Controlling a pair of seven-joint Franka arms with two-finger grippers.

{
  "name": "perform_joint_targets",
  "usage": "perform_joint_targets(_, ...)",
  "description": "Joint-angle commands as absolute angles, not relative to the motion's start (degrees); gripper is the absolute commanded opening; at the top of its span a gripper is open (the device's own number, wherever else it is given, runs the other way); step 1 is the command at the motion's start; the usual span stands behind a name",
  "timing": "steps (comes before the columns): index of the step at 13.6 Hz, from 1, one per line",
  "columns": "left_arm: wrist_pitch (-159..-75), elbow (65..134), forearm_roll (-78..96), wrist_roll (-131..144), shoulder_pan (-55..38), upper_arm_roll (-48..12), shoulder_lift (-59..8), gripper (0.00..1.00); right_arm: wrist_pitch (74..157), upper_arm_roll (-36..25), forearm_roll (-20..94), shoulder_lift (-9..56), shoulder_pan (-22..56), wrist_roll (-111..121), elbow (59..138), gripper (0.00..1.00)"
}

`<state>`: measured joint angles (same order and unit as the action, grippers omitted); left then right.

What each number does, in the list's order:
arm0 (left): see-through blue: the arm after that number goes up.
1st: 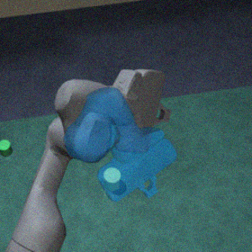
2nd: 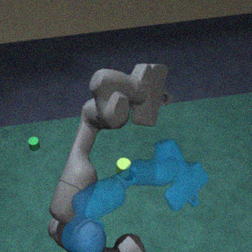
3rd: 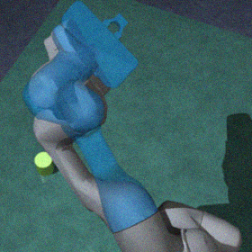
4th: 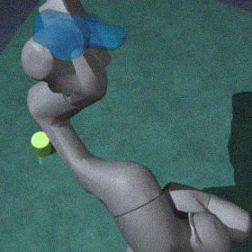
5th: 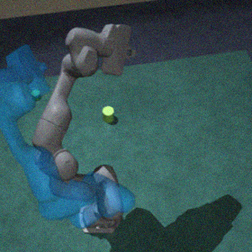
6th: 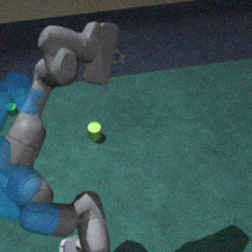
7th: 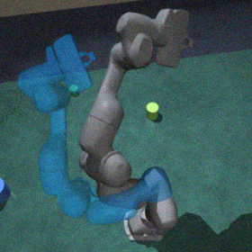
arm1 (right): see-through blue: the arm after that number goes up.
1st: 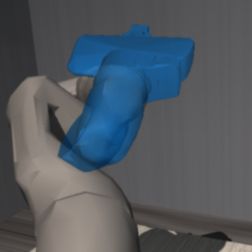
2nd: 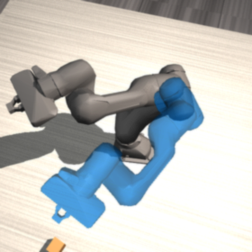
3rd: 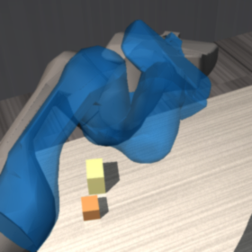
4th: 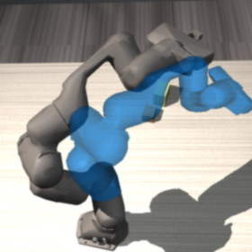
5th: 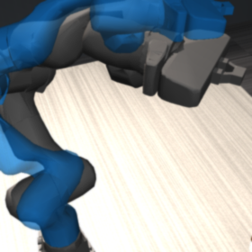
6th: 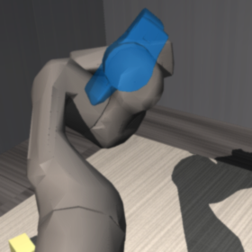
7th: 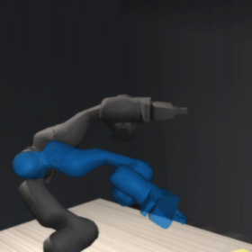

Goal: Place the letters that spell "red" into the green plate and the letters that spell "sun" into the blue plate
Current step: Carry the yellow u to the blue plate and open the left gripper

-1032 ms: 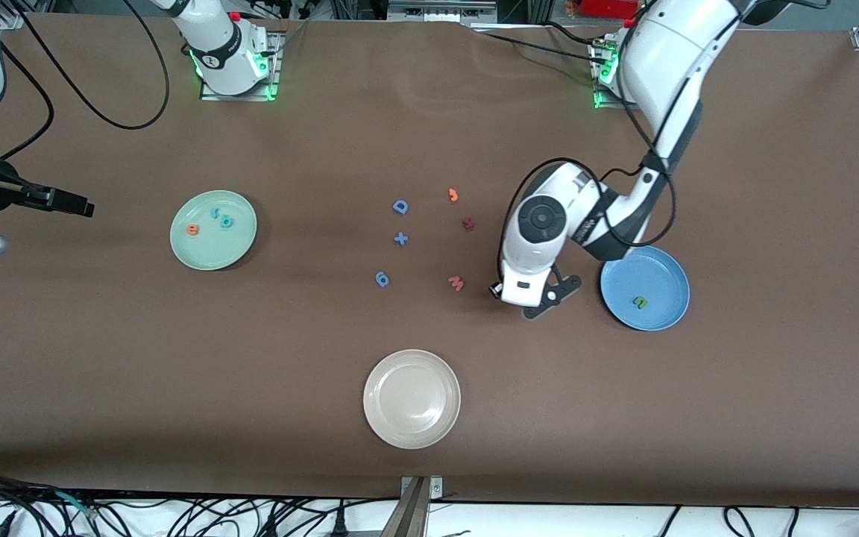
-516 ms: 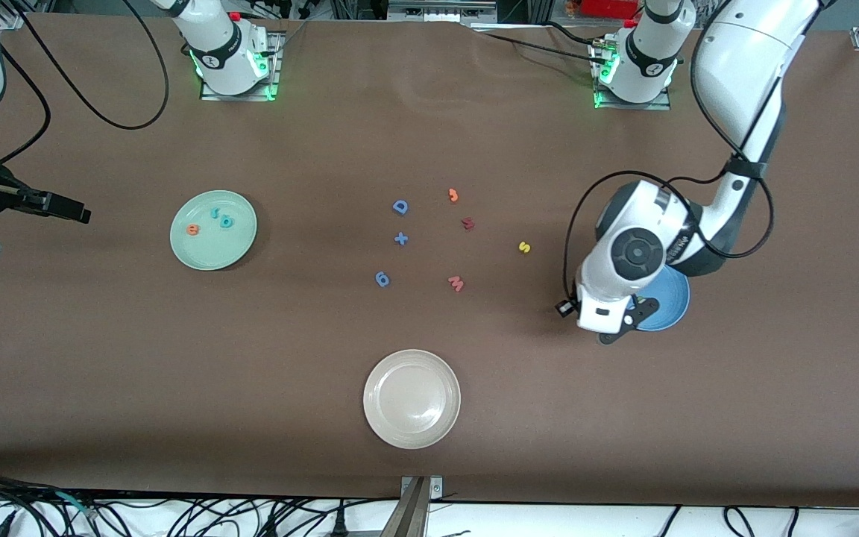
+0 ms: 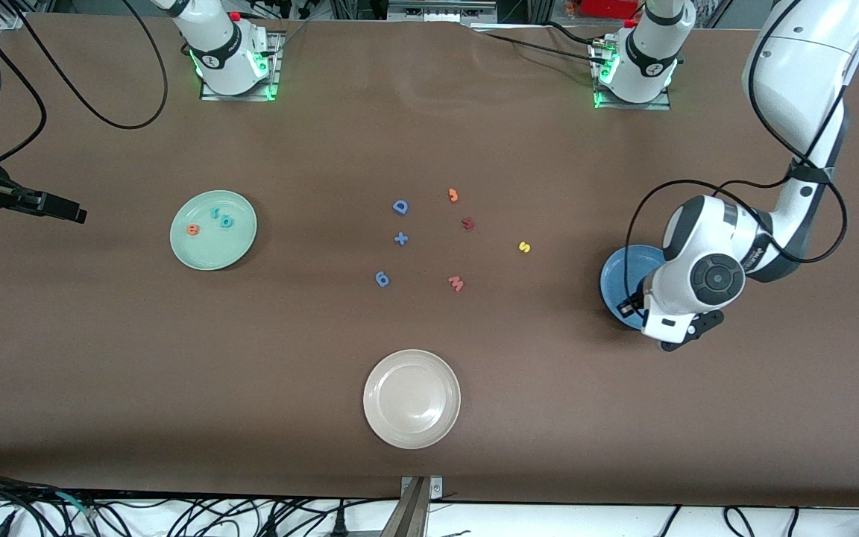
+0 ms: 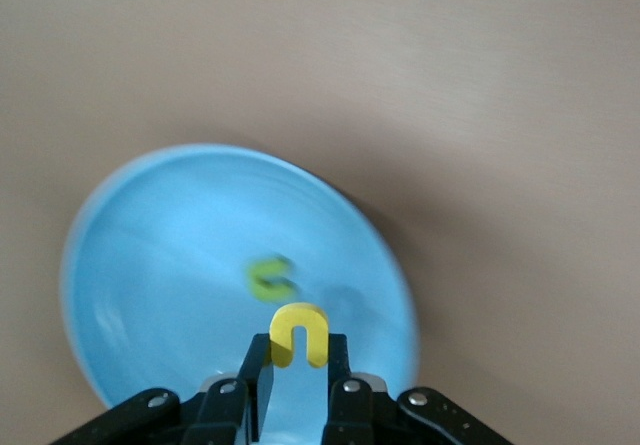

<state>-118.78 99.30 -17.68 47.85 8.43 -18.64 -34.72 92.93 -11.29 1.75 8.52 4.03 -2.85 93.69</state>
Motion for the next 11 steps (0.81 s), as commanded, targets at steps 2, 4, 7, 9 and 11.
perform_joint_targets(2, -118.4, 103.7, -21.5, 44.5, 11.1, -19.6, -32.4, 0.73, 92.9, -11.7, 1.8, 7.9, 3.9, -2.5, 94.0, 0.99)
perform_joint_targets(4, -118.3, 105.3, -21.5, 42.9, 11.2, -19.7, -30.9, 1.00, 93.3, -11.7, 1.8, 8.0, 3.9, -2.5, 94.0, 0.99)
perform_joint_targets(7, -117.3, 105.8, -20.6, 43.0, 10.6, -20.2, -28.6, 1.00, 93.6, -11.6, 1.9, 8.2, 3.9, -2.5, 94.0, 0.99)
perform_joint_targets(9, -117.2, 106.0, -14.6, 43.4, 10.4, -21.5, -26.8, 1.00, 93.6, -11.6, 1.8, 8.3, 3.9, -2.5, 94.1, 0.99)
perform_joint_targets(11, -117.3, 106.5, -8.2, 44.3, 8.1, -21.6, -24.5, 1.00, 93.4, -11.6, 1.8, 8.2, 3.9, -2.4, 94.1, 0.99)
